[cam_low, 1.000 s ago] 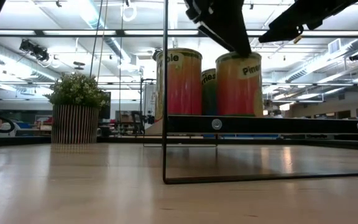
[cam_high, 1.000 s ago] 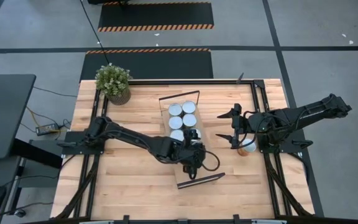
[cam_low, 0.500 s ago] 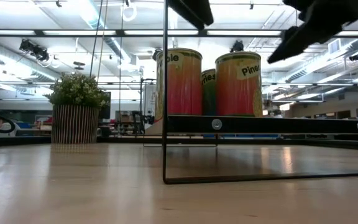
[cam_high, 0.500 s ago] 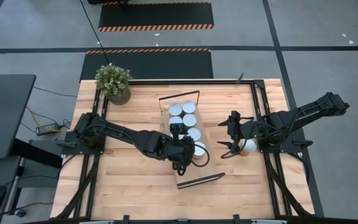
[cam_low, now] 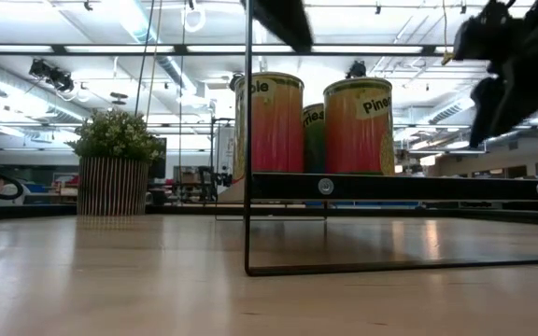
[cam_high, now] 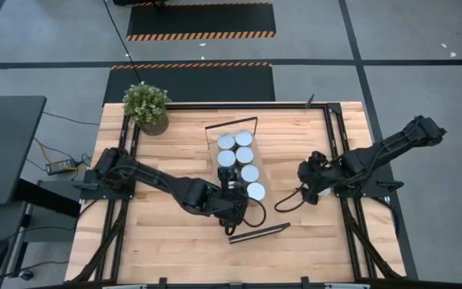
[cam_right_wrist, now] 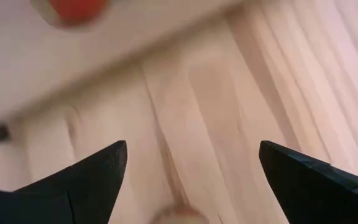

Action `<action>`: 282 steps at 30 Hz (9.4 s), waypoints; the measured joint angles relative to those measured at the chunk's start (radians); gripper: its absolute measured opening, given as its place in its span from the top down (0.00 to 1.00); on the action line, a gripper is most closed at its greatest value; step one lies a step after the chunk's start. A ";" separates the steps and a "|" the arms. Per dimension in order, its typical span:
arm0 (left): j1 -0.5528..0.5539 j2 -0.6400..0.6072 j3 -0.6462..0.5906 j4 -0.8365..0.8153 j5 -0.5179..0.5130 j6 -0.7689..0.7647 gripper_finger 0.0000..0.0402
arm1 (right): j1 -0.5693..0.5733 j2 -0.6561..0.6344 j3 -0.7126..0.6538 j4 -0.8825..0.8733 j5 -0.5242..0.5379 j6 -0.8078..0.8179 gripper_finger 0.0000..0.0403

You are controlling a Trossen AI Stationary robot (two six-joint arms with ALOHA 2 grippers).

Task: Pick and place cans onto a shelf
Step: Put the canned corn on the shelf, then adjust left canned pineapples on the shelf

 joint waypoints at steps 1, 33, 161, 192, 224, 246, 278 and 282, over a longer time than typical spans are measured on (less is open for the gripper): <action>0.000 -0.003 -0.015 0.010 -0.001 0.002 0.01 | -0.002 0.018 0.012 -0.033 -0.006 0.018 0.07; 0.014 -0.107 -0.121 0.075 0.040 0.196 0.02 | -0.091 0.223 0.067 -0.312 -0.395 0.250 0.07; 0.036 -0.609 -0.549 0.494 0.060 0.007 0.01 | 0.092 0.755 0.744 -0.117 -0.309 -1.564 0.20; 0.041 -0.609 -0.549 0.496 0.052 0.003 0.01 | 0.072 0.755 0.744 -0.021 -0.238 -1.430 0.11; 0.041 -0.609 -0.549 0.492 0.052 0.002 0.01 | 0.076 0.755 0.744 -0.020 -0.211 -1.214 0.10; 0.041 -0.609 -0.549 0.491 0.053 0.029 0.01 | 0.080 0.702 0.744 0.010 -0.160 -1.213 0.02; 0.009 -0.632 -0.985 0.785 0.181 -0.150 0.01 | 0.010 0.034 0.202 0.363 -0.206 -0.707 0.03; 0.006 -0.632 -1.018 0.795 0.183 -0.204 0.01 | 0.011 -0.053 0.097 0.507 -0.207 -0.691 0.03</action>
